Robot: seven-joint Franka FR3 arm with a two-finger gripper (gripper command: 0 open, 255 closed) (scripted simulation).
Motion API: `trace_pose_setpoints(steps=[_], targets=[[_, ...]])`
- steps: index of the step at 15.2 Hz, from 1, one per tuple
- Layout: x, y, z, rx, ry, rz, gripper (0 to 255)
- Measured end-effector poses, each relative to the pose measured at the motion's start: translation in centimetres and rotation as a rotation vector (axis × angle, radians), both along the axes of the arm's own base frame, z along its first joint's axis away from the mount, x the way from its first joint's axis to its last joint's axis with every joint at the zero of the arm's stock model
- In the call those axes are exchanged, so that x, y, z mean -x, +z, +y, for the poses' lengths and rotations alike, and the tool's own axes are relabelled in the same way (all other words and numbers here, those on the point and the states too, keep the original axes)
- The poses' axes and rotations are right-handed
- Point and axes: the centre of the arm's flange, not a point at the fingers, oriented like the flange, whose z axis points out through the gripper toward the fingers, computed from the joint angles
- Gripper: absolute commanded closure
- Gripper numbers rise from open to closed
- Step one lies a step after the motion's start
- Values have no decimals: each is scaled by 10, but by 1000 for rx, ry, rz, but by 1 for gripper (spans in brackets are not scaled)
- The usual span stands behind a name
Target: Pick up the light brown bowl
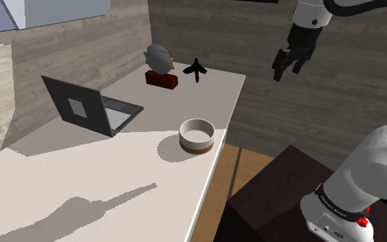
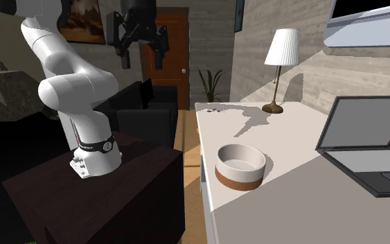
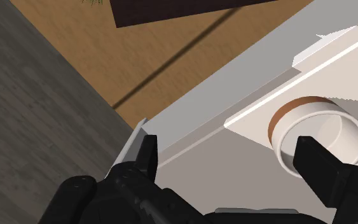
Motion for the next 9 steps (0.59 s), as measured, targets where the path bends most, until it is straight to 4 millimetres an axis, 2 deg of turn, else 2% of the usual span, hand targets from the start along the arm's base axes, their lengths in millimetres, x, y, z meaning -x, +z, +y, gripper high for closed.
trace_pose_setpoints(steps=[2,9], targets=[[-4,-4,3,-1,0,1,0],[-53,-68,25,-20,-4,5,0]])
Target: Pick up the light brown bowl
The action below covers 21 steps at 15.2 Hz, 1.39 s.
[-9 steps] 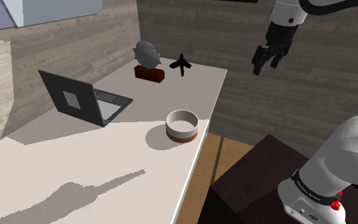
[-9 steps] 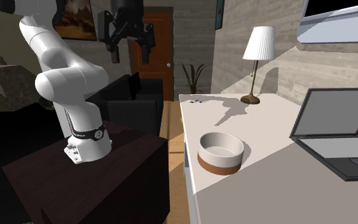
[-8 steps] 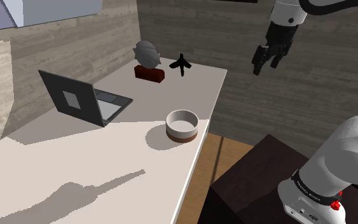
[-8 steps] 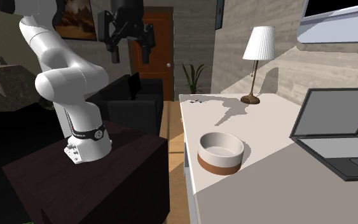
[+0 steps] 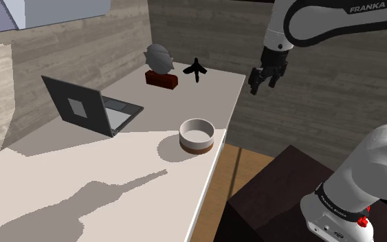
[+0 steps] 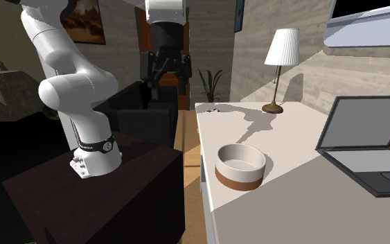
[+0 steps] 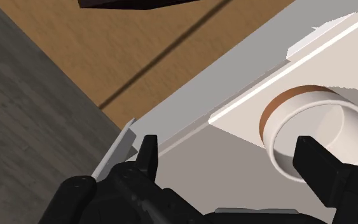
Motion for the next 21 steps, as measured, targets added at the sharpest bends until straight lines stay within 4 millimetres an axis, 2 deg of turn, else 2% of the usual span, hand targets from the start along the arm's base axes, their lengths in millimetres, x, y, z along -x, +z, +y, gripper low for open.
trace_pose_setpoints(steps=[19,21], targets=[[-144,-192,73,-56,-11,5,0],[-152,-206,81,-60,-11,5,0]])
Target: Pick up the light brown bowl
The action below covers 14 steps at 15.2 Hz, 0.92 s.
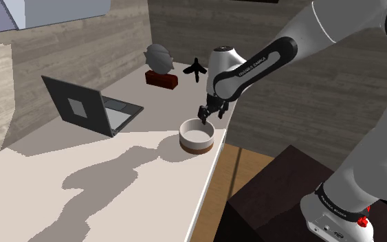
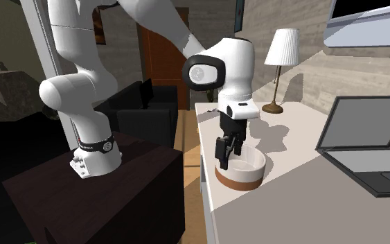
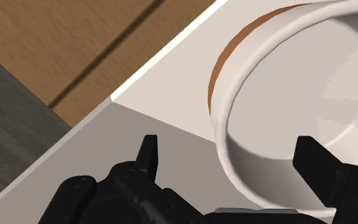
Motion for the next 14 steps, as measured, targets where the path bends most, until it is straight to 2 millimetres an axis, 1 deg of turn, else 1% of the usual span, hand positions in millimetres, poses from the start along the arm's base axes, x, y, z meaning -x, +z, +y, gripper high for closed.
trace_pose_setpoints(steps=[7,8,14], targets=[[-4,-38,2,-2,-1,1,0],[-4,-41,2,-2,-1,0,255],[-4,-42,2,-2,-2,-2,255]])
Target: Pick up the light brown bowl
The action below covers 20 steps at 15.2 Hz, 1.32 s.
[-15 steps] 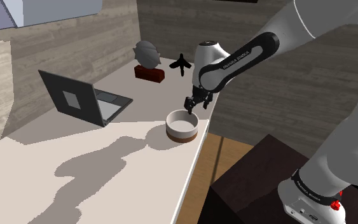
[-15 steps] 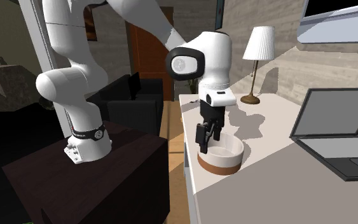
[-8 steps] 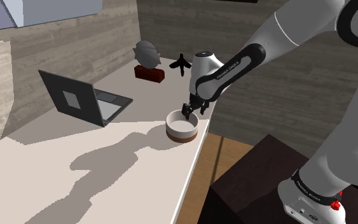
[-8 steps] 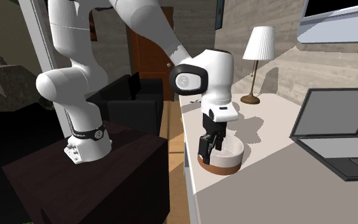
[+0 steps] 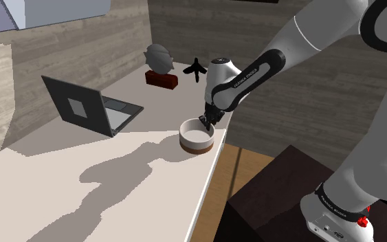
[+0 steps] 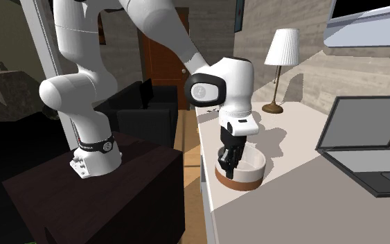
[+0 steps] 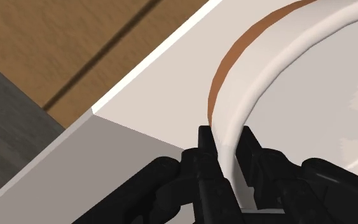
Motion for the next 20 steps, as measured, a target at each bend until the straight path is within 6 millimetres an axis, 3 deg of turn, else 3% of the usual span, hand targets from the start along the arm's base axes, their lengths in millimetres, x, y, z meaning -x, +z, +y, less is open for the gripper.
trace_pose_setpoints(steps=[5,20], targets=[[0,2,0,0,1,1,255],[0,77,0,0,1,2,255]])
